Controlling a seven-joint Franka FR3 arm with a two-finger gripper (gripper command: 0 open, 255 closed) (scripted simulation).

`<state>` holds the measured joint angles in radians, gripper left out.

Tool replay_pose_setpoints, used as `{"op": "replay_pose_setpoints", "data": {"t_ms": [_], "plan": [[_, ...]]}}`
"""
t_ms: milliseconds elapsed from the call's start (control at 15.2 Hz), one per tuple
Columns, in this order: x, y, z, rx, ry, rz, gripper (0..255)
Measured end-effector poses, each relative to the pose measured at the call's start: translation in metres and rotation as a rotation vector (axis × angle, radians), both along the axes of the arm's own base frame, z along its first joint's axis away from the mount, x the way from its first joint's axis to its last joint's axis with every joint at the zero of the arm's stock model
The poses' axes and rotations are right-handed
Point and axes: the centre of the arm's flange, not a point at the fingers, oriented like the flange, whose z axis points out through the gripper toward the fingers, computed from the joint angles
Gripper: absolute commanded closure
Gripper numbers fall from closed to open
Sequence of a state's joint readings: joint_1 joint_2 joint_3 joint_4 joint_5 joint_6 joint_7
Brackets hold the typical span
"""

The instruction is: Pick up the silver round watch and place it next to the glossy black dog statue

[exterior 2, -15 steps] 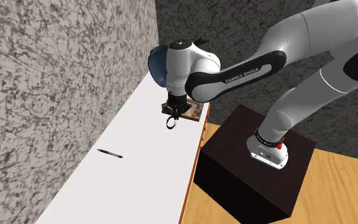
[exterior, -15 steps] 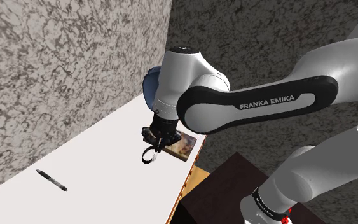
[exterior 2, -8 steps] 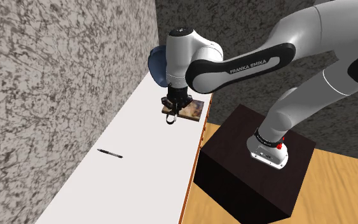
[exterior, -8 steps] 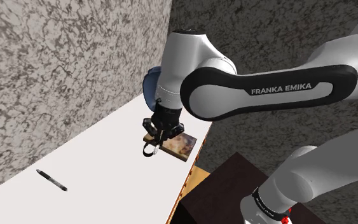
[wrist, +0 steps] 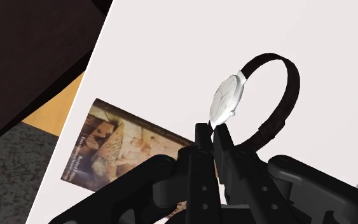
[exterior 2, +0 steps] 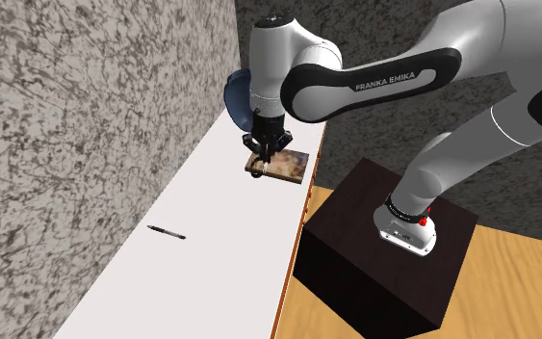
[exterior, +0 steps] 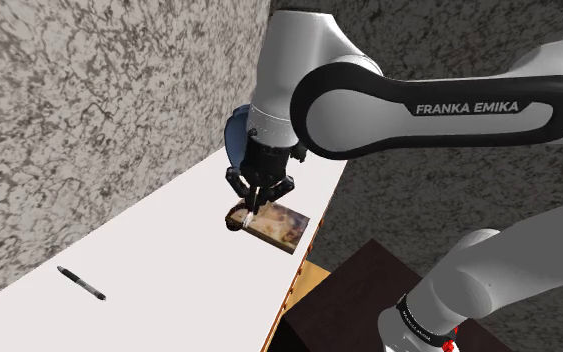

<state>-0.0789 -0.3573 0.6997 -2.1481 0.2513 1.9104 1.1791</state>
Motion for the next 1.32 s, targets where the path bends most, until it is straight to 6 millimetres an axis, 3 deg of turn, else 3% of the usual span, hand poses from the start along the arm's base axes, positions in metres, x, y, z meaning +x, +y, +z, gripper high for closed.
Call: {"op": "replay_pose_setpoints", "data": {"t_ms": [1188, 1320], "plan": [[-0.001, 0.001, 0.092, 0.000, 0.000, 0.000, 255], [0.005, -0.014, 0.095, 0.000, 0.000, -0.001, 255]]}}
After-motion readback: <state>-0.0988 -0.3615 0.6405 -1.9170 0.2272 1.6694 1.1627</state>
